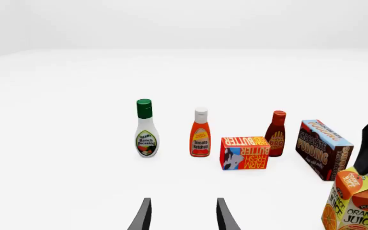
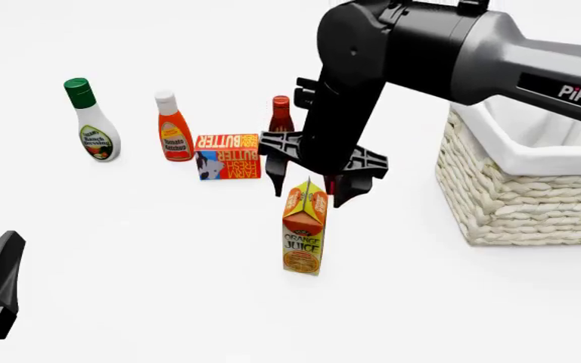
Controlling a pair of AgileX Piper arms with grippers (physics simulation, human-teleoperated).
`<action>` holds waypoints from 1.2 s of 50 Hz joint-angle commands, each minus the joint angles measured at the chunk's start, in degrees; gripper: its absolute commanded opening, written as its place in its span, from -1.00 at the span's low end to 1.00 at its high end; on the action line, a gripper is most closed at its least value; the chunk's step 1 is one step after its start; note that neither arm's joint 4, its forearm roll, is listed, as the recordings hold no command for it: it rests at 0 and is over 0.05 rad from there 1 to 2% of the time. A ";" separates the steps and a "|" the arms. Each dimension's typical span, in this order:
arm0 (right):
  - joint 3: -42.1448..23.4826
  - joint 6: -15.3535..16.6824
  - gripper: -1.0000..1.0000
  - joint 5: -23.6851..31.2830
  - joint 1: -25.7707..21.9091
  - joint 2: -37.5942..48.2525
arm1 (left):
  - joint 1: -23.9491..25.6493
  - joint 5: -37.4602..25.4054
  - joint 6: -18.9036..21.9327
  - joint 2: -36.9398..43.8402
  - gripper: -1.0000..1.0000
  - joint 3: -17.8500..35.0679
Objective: Pick the orange juice and place it in the basket.
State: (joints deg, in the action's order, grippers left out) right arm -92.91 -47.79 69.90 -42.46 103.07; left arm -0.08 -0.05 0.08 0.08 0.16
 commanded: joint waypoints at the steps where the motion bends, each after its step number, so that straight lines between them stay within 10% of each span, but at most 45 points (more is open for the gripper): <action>1: -0.04 0.38 1.00 0.00 0.13 0.60 | 0.00 0.01 -0.01 0.00 1.00 0.00; 60: -1.24 -1.96 1.00 0.00 0.36 3.13 | 0.00 0.00 0.00 0.00 1.00 0.00</action>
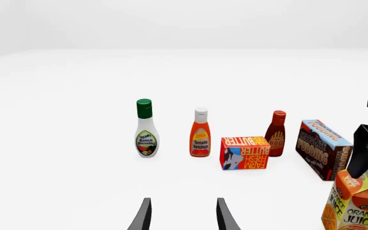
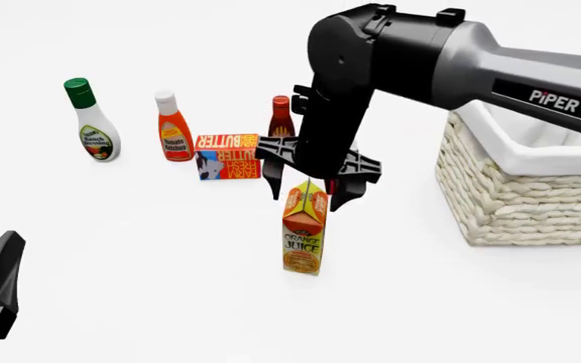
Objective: Pick the orange juice and place it in the basket.
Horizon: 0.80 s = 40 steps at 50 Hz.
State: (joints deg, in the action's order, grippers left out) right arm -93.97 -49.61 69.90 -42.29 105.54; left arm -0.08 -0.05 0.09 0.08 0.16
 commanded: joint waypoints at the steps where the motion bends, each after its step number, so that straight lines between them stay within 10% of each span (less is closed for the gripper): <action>1: -0.38 -0.34 1.00 0.00 0.01 0.84 | 0.00 0.00 -0.01 0.00 1.00 0.00; 40: -0.51 0.52 1.00 0.00 0.77 3.07 | -0.01 0.00 -0.01 0.00 1.00 0.00</action>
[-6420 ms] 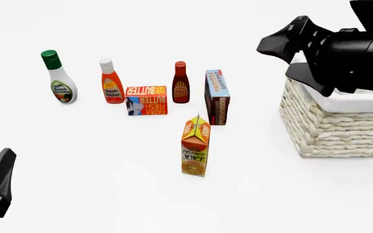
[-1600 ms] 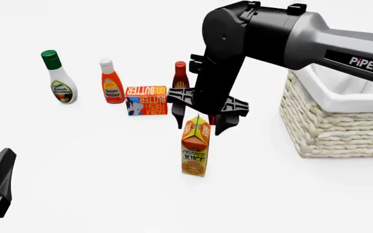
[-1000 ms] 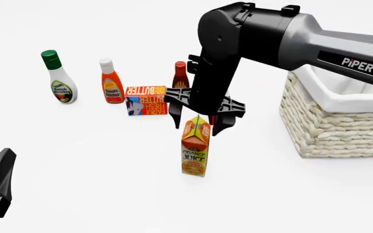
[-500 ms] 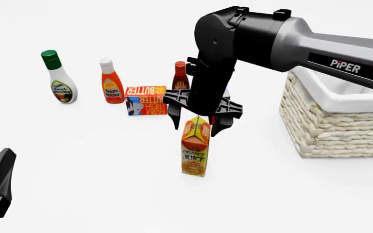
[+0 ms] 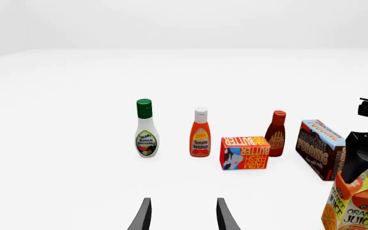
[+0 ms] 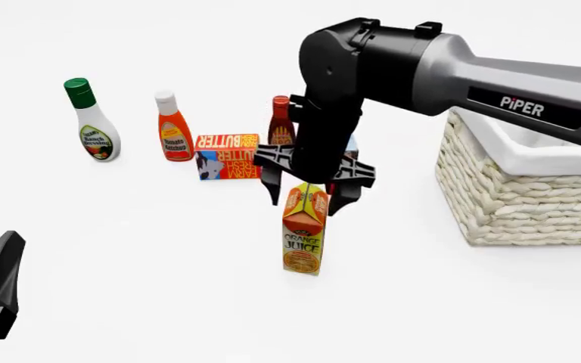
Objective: Pick the orange juice and place it in the basket.
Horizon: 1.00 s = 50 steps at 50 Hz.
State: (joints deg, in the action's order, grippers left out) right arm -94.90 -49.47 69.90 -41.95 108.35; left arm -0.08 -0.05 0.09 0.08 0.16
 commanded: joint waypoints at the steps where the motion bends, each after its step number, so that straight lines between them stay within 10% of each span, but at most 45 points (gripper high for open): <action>1: 0.36 0.28 1.00 0.00 0.38 0.25 | -0.01 0.00 -0.01 0.00 1.00 0.00; 50: -1.44 2.09 1.00 -0.04 2.03 3.72 | 0.01 0.00 -0.01 0.00 1.00 0.00</action>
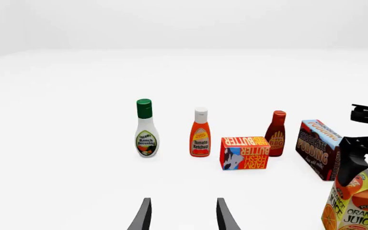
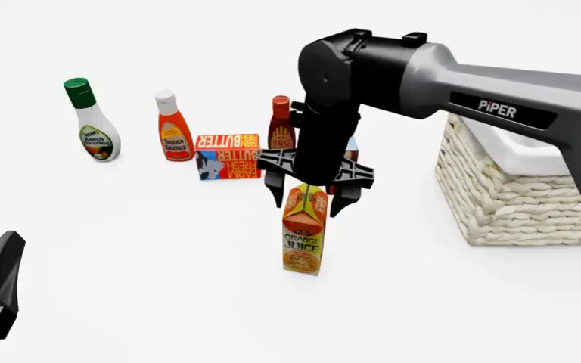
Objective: Pick the orange juice and place it in the basket.
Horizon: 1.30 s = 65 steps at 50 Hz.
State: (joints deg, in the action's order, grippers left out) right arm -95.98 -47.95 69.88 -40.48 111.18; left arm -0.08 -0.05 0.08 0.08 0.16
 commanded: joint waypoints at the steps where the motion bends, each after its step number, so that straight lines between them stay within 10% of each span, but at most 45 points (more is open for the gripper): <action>1: -0.34 0.81 1.00 -0.01 0.78 0.94 | 0.00 -0.01 0.01 0.00 1.00 0.00; 41: -1.07 1.45 1.00 -0.48 1.38 3.38 | 0.01 0.01 -0.01 0.00 1.00 0.00; 42: -1.07 1.45 -1.00 -0.48 1.38 3.38 | 0.01 0.01 -0.01 0.00 1.00 0.00; 65: 1.04 1.90 -1.00 0.02 0.52 -0.92 | 0.00 0.00 0.00 0.00 1.00 0.00</action>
State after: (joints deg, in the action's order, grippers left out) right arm -96.37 -45.06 69.56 -39.27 112.94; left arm -0.08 -0.05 0.08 0.08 0.16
